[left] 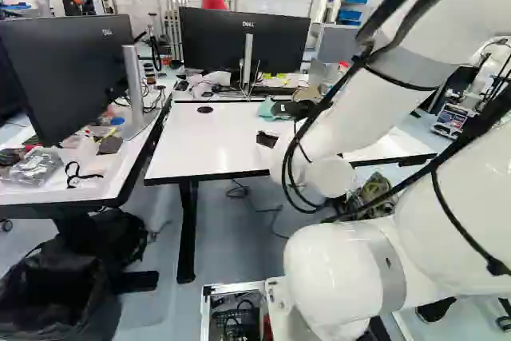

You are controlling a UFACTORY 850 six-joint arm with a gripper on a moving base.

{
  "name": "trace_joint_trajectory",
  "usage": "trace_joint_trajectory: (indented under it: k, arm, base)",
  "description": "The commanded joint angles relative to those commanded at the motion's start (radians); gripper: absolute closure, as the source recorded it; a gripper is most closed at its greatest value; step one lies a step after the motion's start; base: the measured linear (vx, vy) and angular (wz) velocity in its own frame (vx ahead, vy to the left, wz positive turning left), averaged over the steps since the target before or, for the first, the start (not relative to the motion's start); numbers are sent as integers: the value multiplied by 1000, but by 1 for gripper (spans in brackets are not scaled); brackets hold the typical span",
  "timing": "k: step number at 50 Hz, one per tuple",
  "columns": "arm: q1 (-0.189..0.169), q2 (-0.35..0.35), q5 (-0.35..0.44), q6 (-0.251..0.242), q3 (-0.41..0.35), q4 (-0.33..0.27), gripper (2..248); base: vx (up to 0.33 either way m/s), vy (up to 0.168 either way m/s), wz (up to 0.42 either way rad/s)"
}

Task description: Clean the table with the green towel

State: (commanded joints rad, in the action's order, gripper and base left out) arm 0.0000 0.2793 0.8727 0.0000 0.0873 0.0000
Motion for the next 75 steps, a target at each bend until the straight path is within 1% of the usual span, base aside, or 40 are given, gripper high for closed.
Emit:
trace_joint_trajectory:
  k: [10, 16, 60, 75]
  arm:
    - [-1, -1, 0, 0, 2, 0, 3]
    - [-6, -10, 0, 0, 21, 0, 3]
    - [-54, -147, 0, 0, 253, 0, 3]
    - [-68, -233, 0, 0, 335, 0, 3]
  base:
    - [0, 0, 0]
    - [0, 0, 0]
    - [0, 0, 0]
    - [0, 0, 0]
